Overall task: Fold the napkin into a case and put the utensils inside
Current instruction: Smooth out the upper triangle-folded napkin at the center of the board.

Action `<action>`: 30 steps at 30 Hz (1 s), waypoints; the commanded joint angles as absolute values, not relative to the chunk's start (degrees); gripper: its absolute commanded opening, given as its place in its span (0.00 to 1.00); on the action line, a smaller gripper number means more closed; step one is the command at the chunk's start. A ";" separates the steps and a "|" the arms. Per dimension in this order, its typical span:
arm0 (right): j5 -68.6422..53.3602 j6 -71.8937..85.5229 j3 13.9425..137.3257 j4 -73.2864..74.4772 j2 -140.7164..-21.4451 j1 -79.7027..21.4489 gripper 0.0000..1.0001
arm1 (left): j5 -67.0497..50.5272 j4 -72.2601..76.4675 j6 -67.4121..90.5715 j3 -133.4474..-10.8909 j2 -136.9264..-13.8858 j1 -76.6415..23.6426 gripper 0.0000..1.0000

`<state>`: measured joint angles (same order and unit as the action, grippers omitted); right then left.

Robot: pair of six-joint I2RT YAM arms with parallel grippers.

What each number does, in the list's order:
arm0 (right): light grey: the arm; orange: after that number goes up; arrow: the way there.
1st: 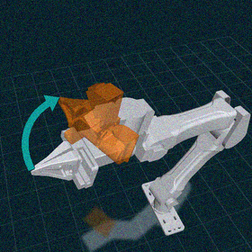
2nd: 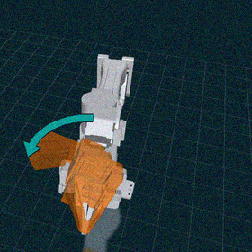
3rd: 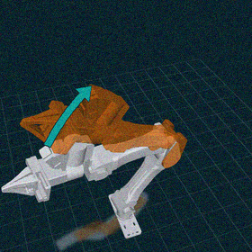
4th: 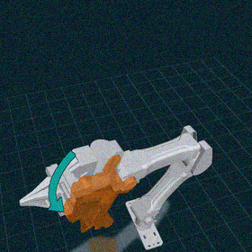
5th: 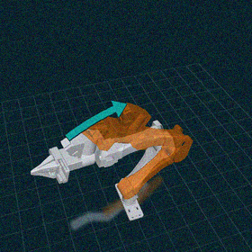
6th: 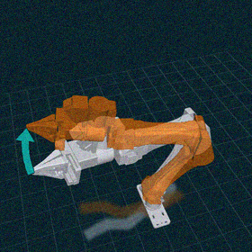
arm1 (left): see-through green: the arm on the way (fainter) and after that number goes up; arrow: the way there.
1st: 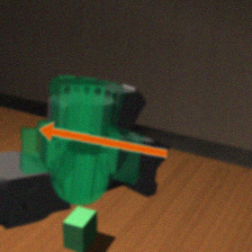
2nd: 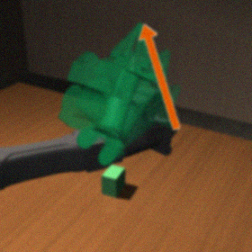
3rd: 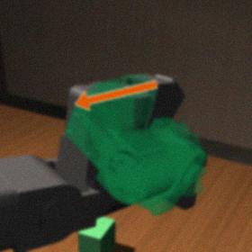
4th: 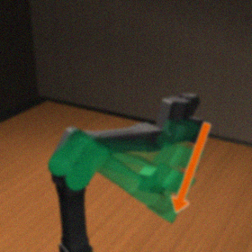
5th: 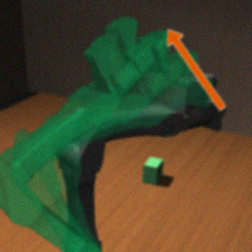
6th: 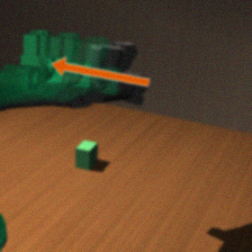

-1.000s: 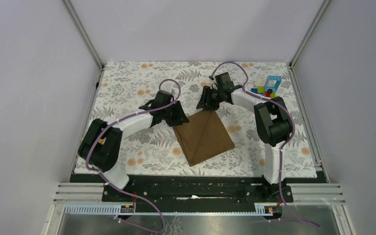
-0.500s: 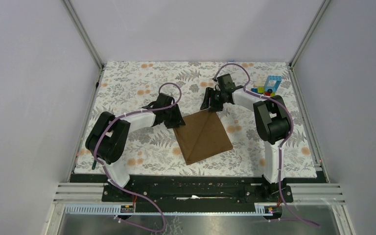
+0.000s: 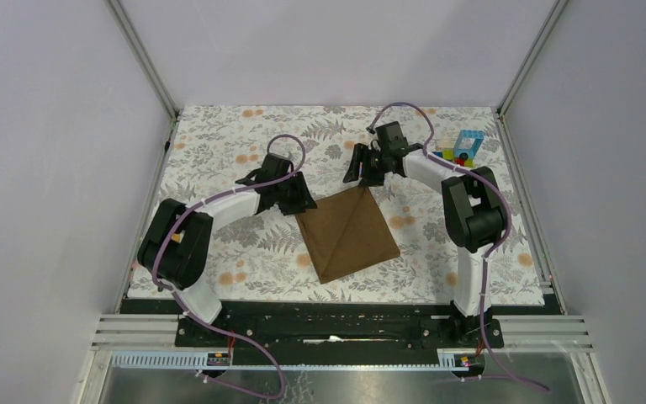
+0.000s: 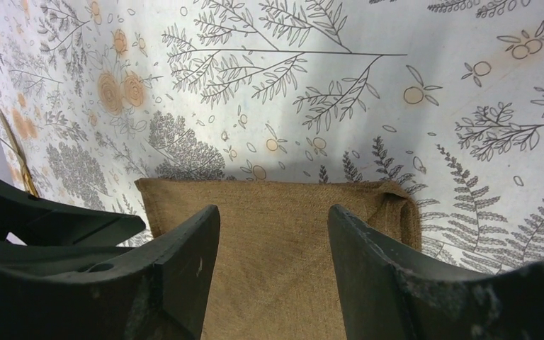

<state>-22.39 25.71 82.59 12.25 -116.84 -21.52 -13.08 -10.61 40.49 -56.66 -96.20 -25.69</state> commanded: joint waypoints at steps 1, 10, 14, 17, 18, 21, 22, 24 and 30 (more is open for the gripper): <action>-22.10 25.90 83.48 10.20 -119.03 -20.30 0.65 | -13.34 -7.49 39.82 -57.06 -99.05 -23.51 0.48; -16.04 22.48 84.70 14.21 -119.17 -19.78 0.64 | -8.02 -8.76 37.44 -55.72 -100.20 -22.45 0.46; -15.84 22.13 86.38 17.52 -114.99 -19.77 0.67 | -9.39 -10.26 37.56 -55.33 -96.45 -22.50 0.46; -16.93 22.72 85.87 18.32 -109.97 -19.78 0.70 | -12.03 -11.55 38.07 -55.28 -92.13 -22.50 0.48; -17.97 23.20 85.28 18.30 -108.61 -19.76 0.71 | -13.14 -11.74 38.28 -55.36 -91.05 -22.50 0.50; -27.15 26.89 80.21 14.77 -105.21 -20.09 0.73 | -16.90 -11.39 39.02 -55.61 -89.25 -22.50 0.53; -31.28 29.55 77.37 11.37 -104.43 -20.71 0.73 | -17.98 -10.84 39.46 -55.59 -89.20 -22.50 0.53; -39.35 36.92 70.76 2.13 -102.95 -23.14 0.72 | -19.09 -9.11 40.24 -55.45 -90.24 -22.46 0.53; -45.29 48.94 56.64 -18.60 -101.57 -32.81 0.59 | -18.66 -6.43 39.91 -56.34 -97.15 -22.25 0.49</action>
<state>-37.32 39.05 63.33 -4.45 -101.71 -26.72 -17.89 -9.37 40.10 -54.98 -93.41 -22.65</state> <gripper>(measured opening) 0.630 0.508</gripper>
